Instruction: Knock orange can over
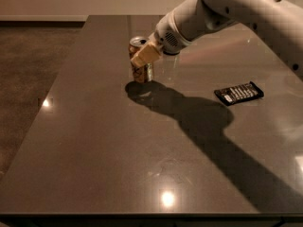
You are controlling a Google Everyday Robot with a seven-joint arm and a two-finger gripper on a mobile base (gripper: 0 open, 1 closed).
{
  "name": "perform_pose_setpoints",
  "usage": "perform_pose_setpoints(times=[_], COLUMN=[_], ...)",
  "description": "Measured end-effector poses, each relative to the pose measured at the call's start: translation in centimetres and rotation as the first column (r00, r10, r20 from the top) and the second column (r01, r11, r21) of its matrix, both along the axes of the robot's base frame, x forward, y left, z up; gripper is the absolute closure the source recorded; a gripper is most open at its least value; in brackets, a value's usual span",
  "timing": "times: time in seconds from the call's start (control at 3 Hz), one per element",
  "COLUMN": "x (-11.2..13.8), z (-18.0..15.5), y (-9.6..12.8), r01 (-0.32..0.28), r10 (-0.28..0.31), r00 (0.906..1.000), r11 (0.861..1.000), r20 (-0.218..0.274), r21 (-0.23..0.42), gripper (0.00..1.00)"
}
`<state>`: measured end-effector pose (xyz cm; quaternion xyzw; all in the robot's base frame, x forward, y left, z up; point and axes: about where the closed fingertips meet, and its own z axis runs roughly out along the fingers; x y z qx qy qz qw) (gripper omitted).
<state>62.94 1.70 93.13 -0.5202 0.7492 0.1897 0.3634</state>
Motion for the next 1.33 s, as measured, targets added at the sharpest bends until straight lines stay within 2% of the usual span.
perform_pose_setpoints(times=[0.33, 0.67, 1.0, 1.33], x=[-1.1, -2.5, -3.9, -4.4], z=[1.6, 2.2, 2.2, 1.4], y=[-2.2, -4.0, -5.2, -5.7], r01=[0.003, -0.005, -0.03, -0.068], r10=[-0.004, 0.0, 0.019, 0.039], r00=[0.9999, 0.9998, 0.9993, 0.9969], r11=[0.993, 0.964, 0.914, 0.867], r20=[-0.01, -0.018, -0.031, -0.069], r21=[-0.119, -0.264, -0.405, -0.494], gripper=[1.0, 1.0, 1.0, 1.0])
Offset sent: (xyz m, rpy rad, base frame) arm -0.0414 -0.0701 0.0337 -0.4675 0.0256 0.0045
